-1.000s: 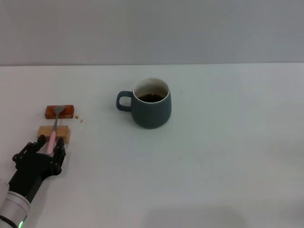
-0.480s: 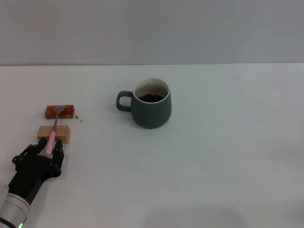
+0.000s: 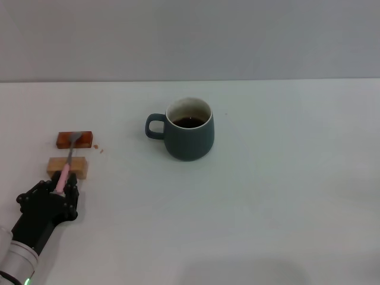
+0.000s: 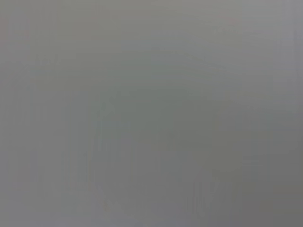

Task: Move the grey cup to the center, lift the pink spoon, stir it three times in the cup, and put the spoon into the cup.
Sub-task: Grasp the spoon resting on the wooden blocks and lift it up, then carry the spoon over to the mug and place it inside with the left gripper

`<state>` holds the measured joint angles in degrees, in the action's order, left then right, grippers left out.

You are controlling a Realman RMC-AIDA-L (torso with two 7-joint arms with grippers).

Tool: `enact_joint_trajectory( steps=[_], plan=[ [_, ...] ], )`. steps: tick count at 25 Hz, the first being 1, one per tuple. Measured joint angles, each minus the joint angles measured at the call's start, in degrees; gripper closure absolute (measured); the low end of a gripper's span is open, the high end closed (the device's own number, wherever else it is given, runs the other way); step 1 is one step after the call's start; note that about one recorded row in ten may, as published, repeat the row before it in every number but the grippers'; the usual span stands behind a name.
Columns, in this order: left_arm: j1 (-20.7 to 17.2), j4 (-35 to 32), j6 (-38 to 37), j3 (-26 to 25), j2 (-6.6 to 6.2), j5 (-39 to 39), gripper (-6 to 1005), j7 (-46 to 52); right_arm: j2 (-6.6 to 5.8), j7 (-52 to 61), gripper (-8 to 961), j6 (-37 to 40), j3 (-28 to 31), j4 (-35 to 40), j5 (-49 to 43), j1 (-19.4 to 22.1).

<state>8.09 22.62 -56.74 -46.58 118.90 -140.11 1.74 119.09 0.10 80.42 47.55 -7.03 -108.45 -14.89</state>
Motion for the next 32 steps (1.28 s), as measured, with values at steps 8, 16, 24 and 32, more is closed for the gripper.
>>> enact_joint_trajectory(
  steps=[8,16,24,32],
  plan=[
    [0.21,0.39,-0.44,0.0,-0.01,-0.08,757,-0.16,0.0,0.0,954,0.0,0.0,-0.1,0.0,0.34],
    [0.2,1.61,-1.76,0.99,-0.25,-0.47,854,-0.22,0.03,0.01,953,0.54,0.0,-0.14,-0.01,0.73],
    [0.25,3.53,-5.11,2.21,-0.85,-0.53,854,-0.31,0.08,-0.14,954,0.7,-0.08,-0.29,-0.01,0.92],
    [0.96,13.23,1.94,-0.6,-4.64,-4.55,854,-0.34,0.05,-0.16,954,0.71,-0.09,-0.2,-0.01,0.92]
  ],
)
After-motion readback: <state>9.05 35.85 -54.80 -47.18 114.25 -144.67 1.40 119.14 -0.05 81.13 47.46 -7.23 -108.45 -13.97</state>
